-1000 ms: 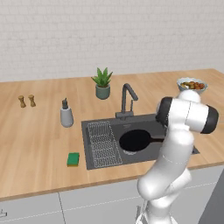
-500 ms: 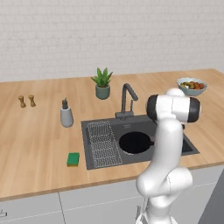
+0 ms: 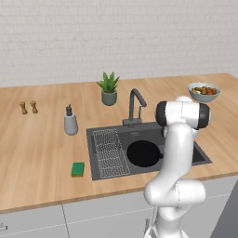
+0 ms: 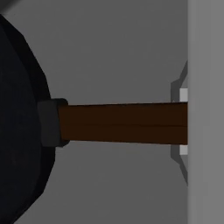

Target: Pick the pan and sponge and place them into the sink. Then turn on the water.

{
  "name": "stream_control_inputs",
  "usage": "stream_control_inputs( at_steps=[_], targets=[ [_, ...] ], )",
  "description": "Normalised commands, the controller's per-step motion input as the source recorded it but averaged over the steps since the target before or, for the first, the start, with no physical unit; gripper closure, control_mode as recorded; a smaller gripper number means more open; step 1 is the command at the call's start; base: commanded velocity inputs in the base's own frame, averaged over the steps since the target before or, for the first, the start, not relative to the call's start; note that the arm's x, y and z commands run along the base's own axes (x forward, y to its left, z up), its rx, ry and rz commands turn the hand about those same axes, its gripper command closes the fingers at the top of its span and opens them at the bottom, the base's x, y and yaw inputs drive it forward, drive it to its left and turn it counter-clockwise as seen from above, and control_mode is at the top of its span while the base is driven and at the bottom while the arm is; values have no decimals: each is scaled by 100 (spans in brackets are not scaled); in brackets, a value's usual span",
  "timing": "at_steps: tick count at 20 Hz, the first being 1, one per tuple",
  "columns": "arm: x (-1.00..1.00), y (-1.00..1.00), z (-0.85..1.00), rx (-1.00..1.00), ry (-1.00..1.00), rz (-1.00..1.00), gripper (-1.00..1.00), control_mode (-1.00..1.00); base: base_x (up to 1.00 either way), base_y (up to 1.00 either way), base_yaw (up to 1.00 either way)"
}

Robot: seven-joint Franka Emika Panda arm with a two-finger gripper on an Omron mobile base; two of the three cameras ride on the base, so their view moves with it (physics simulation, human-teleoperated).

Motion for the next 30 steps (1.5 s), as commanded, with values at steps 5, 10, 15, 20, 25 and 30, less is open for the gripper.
stream_control_inputs(
  at_steps=[5, 10, 15, 20, 25, 30],
  targets=[
    [5, 33, -18, -1, 0, 0, 100, -100, 0, 0, 0],
    [0, 19, -2, 0, 0, 0, -100, -100, 0, 0, 0],
    [0, 3, 0, 0, 0, 0, -100, -100, 0, 0, 0],
    [0, 0, 24, 7, -7, 0, -100, -100, 0, 0, 0],
    [0, -3, 89, 12, 0, 0, -100, -100, 0, 0, 0],
    [0, 0, 100, 8, 5, 0, -100, -100, 0, 0, 0]
  ],
)
